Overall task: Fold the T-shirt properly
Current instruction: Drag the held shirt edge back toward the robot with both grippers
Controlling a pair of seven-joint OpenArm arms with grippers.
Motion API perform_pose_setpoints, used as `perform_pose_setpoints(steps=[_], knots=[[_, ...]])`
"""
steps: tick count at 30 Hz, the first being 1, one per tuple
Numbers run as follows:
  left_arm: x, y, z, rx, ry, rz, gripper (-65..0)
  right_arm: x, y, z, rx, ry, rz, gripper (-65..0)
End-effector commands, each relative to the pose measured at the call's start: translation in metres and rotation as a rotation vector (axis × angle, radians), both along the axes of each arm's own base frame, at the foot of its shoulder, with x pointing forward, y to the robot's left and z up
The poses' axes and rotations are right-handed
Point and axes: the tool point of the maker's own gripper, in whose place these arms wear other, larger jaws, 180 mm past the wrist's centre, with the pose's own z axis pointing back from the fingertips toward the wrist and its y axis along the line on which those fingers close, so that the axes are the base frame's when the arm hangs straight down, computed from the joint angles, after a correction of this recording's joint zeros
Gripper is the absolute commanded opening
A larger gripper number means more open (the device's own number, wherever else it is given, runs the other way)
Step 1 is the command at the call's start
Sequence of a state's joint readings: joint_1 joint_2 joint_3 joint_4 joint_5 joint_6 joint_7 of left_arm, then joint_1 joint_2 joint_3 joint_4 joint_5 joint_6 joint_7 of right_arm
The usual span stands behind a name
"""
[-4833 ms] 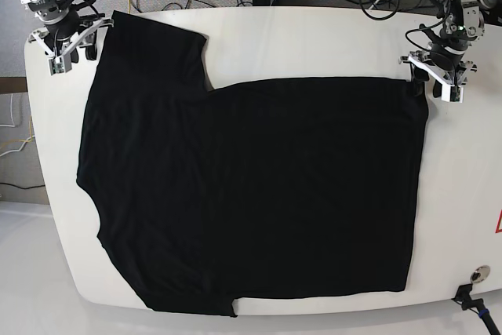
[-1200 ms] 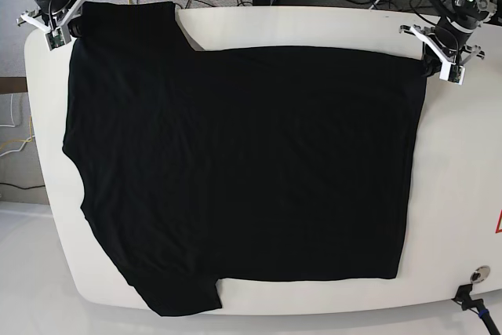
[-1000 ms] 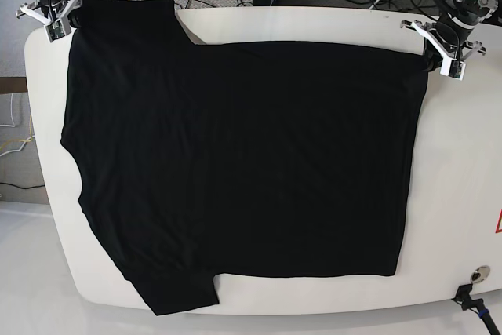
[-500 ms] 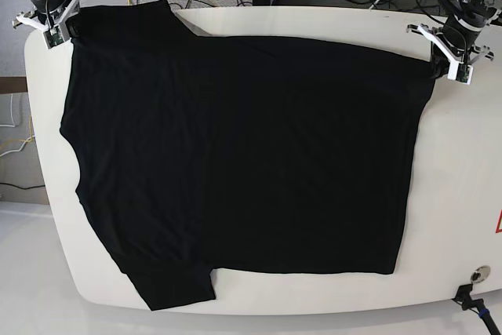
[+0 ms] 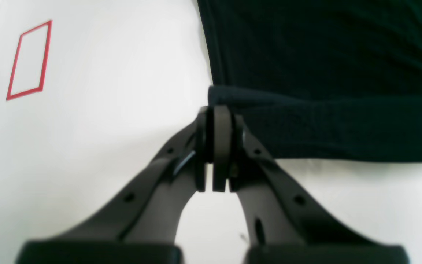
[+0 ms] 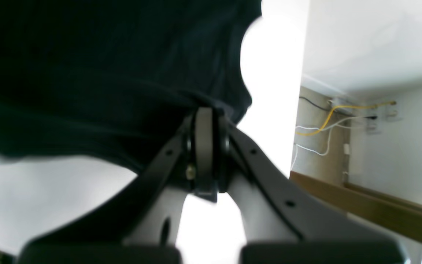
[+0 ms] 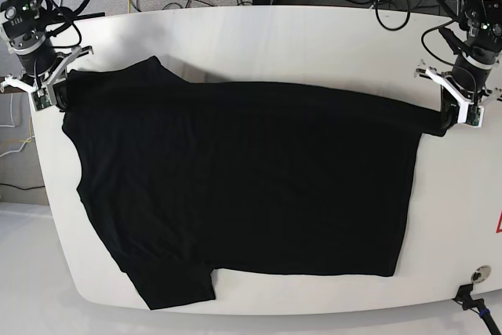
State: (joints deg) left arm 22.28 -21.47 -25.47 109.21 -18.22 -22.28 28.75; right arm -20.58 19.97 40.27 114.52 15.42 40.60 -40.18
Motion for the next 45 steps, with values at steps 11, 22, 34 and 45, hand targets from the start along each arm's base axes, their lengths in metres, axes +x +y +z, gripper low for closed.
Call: perform_pose_setpoints(steps=[11,22,34,45], knots=[[0.057,-0.003,0.003,-0.019,-0.057,-0.013,-65.0,0.068,0.023,-0.002,0.089,-0.062,0.088,-65.0],[0.132,-0.017,0.002,-0.009,-0.069,-0.049,-65.0,0.103,0.017,-0.011,0.153,-0.061,0.064,-65.0],[0.148,-0.006,-0.024,-0.033,0.008,-0.019,-65.0,0.140,0.034,-0.010,0.174,-0.055,0.140,-65.0],[0.151,-0.003,-0.025,-0.034,0.015,-0.010,-65.0,0.163,0.030,-0.017,0.243,-0.056,0.116,-65.0]])
